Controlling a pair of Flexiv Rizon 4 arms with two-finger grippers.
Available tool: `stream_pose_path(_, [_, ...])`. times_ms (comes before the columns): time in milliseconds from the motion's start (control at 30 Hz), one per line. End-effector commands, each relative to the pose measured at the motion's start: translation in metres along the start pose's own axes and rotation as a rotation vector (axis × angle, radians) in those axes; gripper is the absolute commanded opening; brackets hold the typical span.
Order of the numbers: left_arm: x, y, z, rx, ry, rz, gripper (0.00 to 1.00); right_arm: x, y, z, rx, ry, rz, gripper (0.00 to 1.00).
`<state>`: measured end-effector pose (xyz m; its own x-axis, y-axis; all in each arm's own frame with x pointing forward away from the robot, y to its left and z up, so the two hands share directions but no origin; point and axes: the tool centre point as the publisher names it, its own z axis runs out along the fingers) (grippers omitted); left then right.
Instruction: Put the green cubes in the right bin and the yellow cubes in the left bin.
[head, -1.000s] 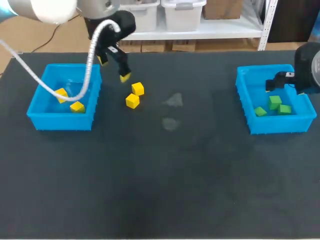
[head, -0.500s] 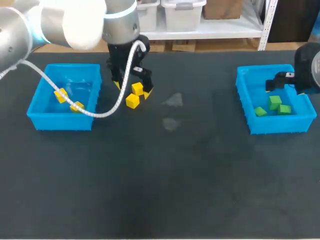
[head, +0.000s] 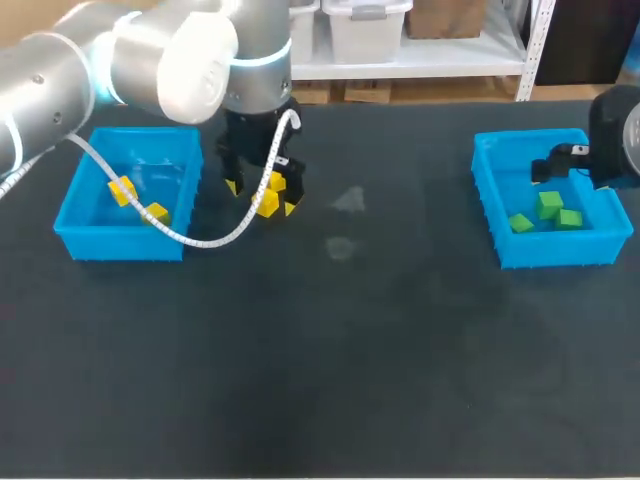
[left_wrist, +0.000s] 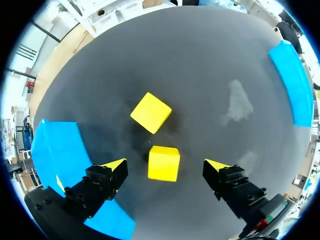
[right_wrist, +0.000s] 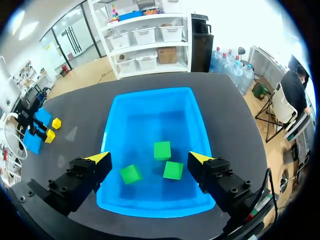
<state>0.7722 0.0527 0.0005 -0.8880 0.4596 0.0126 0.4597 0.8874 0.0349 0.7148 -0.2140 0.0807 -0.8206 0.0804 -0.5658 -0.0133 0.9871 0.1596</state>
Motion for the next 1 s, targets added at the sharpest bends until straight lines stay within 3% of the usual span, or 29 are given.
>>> stream_pose_path(33, [-0.007, -0.001, 0.008, -0.009, 0.009, 0.000, 1.00, 0.004, 0.000, 0.000, 0.001, -0.046, 0.002, 1.00])
stream_pose_path(67, [-0.008, 0.000, 0.009, -0.013, 0.008, 0.003, 1.00, 0.004, 0.000, 0.000, 0.001, -0.046, 0.002, 1.00])
stream_pose_path(100, [-0.008, 0.000, 0.011, -0.014, 0.000, -0.001, 0.82, 0.004, 0.000, 0.000, 0.001, -0.046, 0.002, 1.00])
stream_pose_path(167, [-0.009, 0.002, 0.012, -0.029, -0.016, -0.005, 0.07, 0.004, 0.000, 0.000, 0.001, -0.046, 0.002, 1.00])
stream_pose_path(200, [-0.009, 0.002, 0.012, -0.028, -0.015, -0.004, 0.00, 0.004, 0.000, 0.000, 0.001, -0.046, 0.002, 1.00])
stream_pose_path(500, [0.003, 0.005, -0.001, -0.009, 0.023, 0.066, 0.00, 0.004, 0.000, 0.000, 0.001, -0.046, 0.002, 1.00])
stream_pose_path(700, [0.015, 0.014, -0.053, -0.020, -0.054, 0.195, 0.00, 0.004, 0.000, 0.000, 0.001, -0.046, 0.002, 1.00])
stream_pose_path(833, [0.017, 0.036, -0.097, -0.006, -0.163, 0.160, 0.00, 0.004, 0.000, 0.000, 0.001, -0.046, 0.002, 1.00])
stream_pose_path(1000, [0.021, 0.083, -0.131, -0.078, -0.260, 0.061, 0.00, 0.004, 0.000, 0.000, 0.001, -0.046, 0.002, 1.00])
